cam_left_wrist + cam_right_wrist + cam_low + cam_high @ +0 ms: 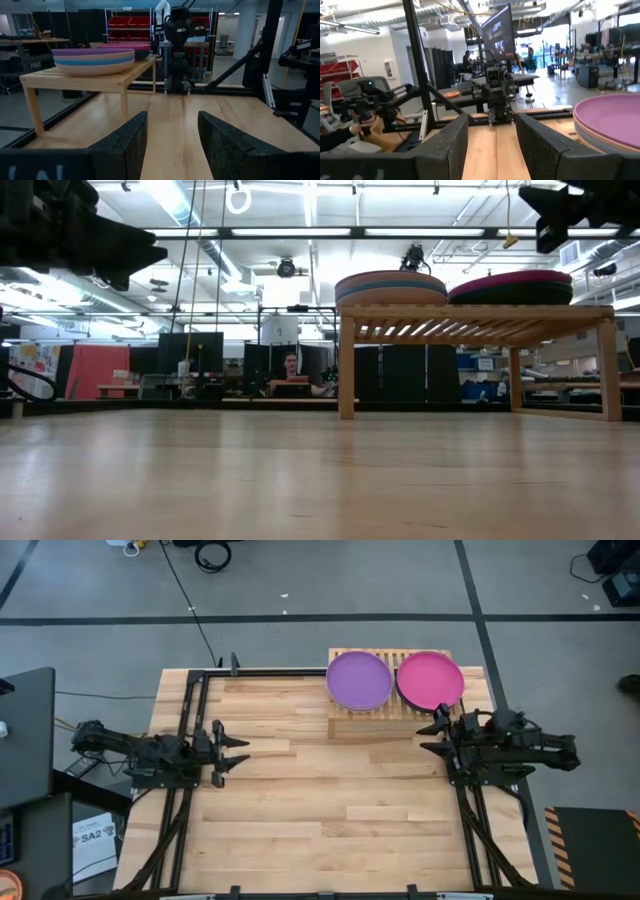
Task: Place and stack plates onto a shelf
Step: Return to Home Position
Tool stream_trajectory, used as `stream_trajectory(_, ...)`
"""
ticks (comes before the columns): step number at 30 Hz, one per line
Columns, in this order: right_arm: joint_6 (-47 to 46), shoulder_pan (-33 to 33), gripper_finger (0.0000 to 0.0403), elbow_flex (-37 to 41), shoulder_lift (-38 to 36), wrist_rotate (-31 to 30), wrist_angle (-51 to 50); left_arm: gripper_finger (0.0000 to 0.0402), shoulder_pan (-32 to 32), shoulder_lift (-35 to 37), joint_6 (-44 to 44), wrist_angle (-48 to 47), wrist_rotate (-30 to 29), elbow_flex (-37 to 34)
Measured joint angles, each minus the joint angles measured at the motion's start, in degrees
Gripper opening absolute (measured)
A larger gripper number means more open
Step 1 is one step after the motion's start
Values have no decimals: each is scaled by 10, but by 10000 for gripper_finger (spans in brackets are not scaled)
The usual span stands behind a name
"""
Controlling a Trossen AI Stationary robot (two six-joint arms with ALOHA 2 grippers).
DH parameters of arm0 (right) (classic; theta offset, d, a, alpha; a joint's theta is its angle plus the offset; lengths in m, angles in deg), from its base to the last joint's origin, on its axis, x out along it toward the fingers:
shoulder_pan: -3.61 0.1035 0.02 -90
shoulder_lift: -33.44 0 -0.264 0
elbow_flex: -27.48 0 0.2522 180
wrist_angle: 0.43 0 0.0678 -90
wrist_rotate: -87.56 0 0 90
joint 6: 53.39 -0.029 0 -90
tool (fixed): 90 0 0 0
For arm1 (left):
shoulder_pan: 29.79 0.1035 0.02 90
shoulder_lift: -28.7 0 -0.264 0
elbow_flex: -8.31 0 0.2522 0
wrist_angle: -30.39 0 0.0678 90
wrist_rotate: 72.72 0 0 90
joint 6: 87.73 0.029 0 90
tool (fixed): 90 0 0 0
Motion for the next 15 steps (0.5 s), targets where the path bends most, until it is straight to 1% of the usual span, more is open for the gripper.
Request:
stream_trajectory(4,4,-2,171,30,0,-4,28,181,2,0,8,29,0,-16)
stream_trajectory(7,3,-3,171,41,0,-21,33,181,15,0,37,32,-1,-16)
stream_trajectory(12,17,-3,171,57,0,-35,40,181,59,0,78,34,-1,-16)
stream_trajectory(15,21,-3,171,68,0,-36,50,181,91,0,79,34,0,-16)
